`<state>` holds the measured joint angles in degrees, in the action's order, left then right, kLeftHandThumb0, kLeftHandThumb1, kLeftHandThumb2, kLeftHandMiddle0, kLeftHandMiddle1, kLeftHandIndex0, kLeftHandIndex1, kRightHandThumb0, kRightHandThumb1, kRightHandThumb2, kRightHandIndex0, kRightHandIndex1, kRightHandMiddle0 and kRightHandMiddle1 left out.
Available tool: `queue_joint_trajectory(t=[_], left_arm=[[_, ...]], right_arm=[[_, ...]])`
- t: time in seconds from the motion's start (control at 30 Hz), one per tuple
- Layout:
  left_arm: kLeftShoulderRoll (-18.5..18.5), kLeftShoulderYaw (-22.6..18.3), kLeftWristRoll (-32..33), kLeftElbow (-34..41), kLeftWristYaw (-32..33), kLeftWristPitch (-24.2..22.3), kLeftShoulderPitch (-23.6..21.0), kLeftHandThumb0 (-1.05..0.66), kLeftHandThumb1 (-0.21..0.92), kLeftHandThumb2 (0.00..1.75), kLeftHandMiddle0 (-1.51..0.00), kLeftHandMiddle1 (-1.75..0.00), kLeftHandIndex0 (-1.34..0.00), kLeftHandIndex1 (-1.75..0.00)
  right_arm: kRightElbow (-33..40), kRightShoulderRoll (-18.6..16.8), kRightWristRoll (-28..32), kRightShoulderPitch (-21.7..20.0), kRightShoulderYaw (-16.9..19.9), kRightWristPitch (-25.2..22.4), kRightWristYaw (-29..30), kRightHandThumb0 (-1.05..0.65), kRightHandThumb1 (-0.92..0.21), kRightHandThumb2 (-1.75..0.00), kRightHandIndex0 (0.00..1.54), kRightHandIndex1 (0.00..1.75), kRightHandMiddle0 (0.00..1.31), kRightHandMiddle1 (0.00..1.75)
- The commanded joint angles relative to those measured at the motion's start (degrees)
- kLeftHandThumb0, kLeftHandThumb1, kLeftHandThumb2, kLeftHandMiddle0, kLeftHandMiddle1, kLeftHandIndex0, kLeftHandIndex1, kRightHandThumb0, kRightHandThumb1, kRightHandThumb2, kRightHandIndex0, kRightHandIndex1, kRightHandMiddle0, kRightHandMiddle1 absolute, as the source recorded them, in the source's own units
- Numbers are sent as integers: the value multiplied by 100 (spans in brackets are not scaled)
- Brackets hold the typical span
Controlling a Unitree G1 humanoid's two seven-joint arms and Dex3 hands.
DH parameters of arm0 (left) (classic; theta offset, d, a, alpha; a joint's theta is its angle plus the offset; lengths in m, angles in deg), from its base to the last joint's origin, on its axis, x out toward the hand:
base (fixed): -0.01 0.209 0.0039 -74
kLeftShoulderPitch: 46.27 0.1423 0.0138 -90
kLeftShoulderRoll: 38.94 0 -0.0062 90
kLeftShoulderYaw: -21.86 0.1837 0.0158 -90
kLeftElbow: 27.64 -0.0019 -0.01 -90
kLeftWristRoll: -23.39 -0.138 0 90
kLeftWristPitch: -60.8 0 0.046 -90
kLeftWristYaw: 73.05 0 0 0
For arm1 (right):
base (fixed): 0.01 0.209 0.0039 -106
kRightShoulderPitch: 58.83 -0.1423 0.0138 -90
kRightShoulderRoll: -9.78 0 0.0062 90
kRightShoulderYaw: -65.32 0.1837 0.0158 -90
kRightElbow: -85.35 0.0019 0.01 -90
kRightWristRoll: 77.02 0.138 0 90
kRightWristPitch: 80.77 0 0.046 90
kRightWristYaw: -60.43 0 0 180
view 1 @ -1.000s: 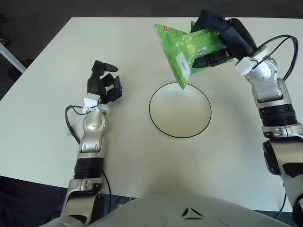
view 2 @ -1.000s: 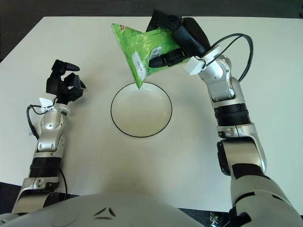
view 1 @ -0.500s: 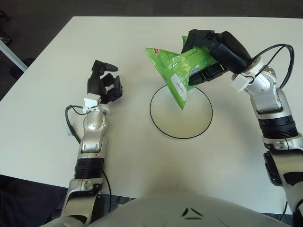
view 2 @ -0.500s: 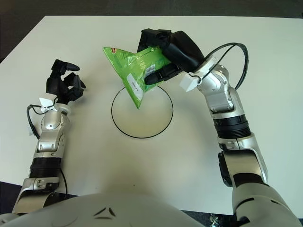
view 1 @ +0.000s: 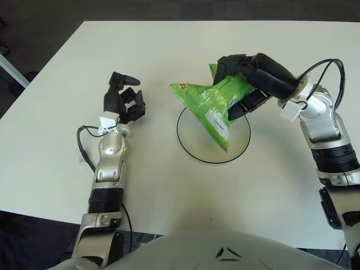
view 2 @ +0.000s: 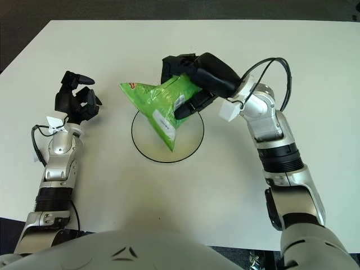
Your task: Put the snack into the plate.
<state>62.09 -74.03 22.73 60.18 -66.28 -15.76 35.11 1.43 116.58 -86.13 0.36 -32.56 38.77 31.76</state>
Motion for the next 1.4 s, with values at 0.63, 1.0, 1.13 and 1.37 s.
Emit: queue_joint_trajectory(t=[0.63,1.0,1.13,1.37], left_arm=[[256,37,49,-470,19,-41,586,-39,66,86,-84,-175,-36,-175],[284,61,4,-486,62,-30,579,-39,66,87,-85,-175,-36,-175],[290,67,-6,-476,73,-38,582,-39,66,87,-85,-175,-36,-175],[284,65,-1,-471,67,-46,584,-39,66,87,-85,-175,-37,-175]], right_arm=[[1253,1091,760,275,91,-1278,-1830,-48,-92,-21,18,11,27,20],[1678,1178,955,386,206,-2116,-2053,-56,-92,-23,2,1,20,5],[1648,1171,985,416,246,-2108,-2059,-57,-92,-24,2,1,20,4],[1560,998,742,522,296,-1849,-1745,-59,-92,-25,4,1,22,5]])
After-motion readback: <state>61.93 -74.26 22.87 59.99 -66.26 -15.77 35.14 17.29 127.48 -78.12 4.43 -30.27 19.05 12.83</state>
